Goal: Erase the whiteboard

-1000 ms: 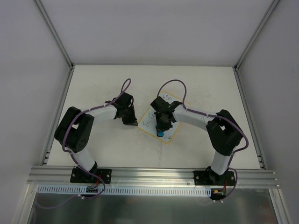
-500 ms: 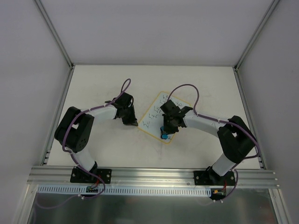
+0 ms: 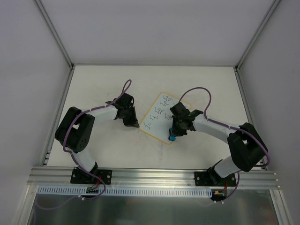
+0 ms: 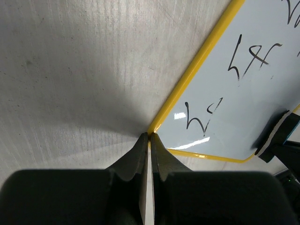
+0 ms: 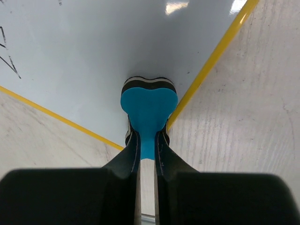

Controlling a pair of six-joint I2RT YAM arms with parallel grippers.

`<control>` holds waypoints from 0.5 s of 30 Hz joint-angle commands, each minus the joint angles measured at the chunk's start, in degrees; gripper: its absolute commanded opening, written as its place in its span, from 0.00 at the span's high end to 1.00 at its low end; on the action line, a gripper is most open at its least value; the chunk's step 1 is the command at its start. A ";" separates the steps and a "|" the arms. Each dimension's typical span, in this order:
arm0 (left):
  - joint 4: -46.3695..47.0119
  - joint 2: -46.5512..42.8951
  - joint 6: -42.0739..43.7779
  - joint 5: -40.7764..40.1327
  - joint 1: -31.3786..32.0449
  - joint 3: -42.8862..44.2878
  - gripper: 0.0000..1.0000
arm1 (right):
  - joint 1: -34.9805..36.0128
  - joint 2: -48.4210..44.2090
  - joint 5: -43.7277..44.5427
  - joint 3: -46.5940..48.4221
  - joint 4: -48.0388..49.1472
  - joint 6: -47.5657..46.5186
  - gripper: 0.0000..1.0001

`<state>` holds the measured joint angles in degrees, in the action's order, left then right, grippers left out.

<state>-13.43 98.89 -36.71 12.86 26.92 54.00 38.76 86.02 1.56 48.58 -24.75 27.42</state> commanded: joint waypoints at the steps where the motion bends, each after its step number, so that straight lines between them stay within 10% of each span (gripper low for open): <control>1: -6.96 2.89 1.20 -4.25 -0.55 -1.53 1.00 | 2.71 4.14 3.71 2.74 -6.98 -3.42 1.00; 15: -6.87 2.62 1.11 -3.72 -0.55 -1.70 1.00 | 8.70 19.19 -2.63 20.51 -3.37 -4.92 1.00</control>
<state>-13.76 99.00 -36.73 13.02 26.89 54.17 47.68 103.70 -1.23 68.55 -28.75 22.90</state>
